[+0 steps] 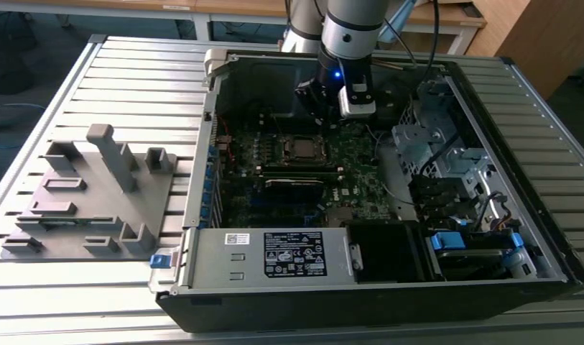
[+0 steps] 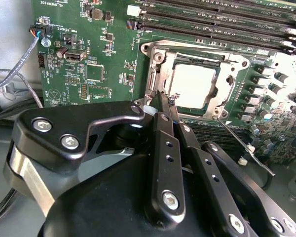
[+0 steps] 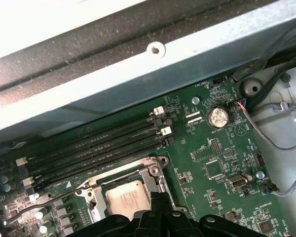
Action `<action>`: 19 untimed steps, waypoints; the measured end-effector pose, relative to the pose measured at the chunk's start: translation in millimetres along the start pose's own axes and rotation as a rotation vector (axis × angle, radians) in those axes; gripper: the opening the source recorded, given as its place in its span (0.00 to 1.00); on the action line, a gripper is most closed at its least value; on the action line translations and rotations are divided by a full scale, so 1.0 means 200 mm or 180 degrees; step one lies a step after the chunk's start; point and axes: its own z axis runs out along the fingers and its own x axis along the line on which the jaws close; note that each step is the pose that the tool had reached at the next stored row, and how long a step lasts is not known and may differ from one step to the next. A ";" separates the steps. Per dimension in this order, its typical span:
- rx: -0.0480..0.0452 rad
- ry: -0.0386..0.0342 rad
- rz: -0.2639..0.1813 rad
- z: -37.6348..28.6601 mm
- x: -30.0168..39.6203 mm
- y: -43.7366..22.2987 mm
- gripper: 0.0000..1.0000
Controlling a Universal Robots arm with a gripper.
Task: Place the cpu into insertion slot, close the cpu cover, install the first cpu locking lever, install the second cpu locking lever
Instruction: 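Close the cpu cover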
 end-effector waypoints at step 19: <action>-0.0002 0.0004 -0.0213 0.002 0.000 0.000 0.10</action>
